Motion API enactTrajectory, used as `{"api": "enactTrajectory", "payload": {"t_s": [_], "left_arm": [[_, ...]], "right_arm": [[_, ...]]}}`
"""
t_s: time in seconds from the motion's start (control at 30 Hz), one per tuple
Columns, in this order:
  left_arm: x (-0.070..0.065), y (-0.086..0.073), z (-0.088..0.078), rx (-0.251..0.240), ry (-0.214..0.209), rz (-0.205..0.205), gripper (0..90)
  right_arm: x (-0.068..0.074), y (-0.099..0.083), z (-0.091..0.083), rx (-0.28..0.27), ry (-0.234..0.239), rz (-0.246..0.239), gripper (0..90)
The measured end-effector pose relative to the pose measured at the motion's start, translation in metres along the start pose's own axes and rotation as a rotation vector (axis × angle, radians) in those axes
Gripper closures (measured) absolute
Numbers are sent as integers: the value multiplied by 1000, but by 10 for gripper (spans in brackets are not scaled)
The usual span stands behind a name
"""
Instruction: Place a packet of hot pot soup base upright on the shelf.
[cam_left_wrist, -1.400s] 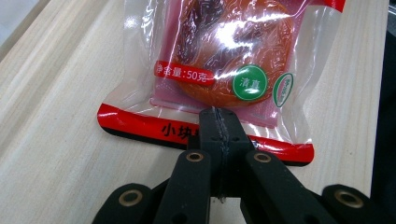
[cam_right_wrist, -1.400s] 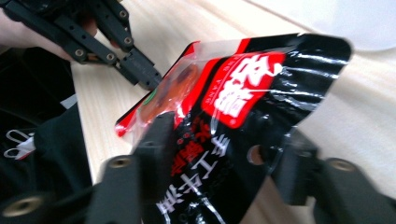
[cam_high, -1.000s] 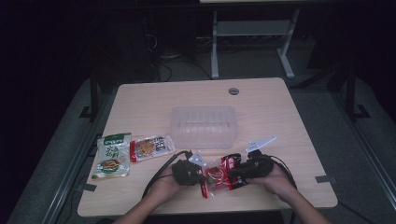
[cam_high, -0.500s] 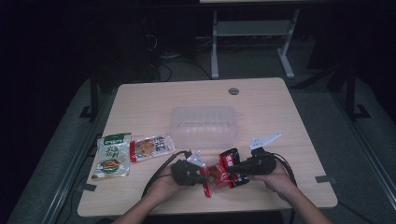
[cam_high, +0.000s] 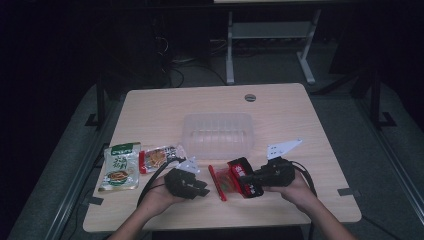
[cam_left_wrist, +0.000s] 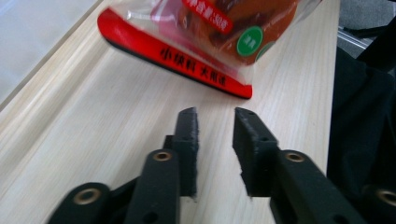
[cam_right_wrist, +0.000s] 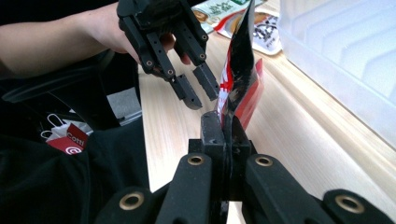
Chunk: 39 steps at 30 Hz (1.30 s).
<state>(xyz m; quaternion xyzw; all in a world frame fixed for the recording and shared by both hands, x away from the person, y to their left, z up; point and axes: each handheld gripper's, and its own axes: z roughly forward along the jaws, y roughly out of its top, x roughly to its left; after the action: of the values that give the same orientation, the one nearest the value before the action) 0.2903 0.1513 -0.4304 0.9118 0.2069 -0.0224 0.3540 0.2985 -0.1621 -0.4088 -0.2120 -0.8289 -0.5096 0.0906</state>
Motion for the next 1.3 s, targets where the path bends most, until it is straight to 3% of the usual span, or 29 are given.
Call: {"api": "enactTrajectory", "payload": {"t_s": [0.17, 0.4, 0.6, 0.8, 1.1, 1.3], "left_arm": [[1, -6, -8, -11, 14, -16, 545], [1, -22, -23, -34, 34, -46, 423], [0, -36, -30, -48, 41, -49, 374], [4, -36, -32, -69, 66, -33, 330], [8, -38, -33, -62, 81, -17, 274], [9, -43, -36, -78, 99, -42, 256]], "right_arm": [[0, 7, -1, 2, -5, -22, 900], [-2, 22, -9, -39, -26, -45, 900], [-6, 36, -16, -60, -45, -58, 900], [-15, 49, -21, -78, -93, -67, 900], [-30, 67, -29, -115, -129, -57, 900], [-39, 79, -31, -132, -157, -67, 900]]}}
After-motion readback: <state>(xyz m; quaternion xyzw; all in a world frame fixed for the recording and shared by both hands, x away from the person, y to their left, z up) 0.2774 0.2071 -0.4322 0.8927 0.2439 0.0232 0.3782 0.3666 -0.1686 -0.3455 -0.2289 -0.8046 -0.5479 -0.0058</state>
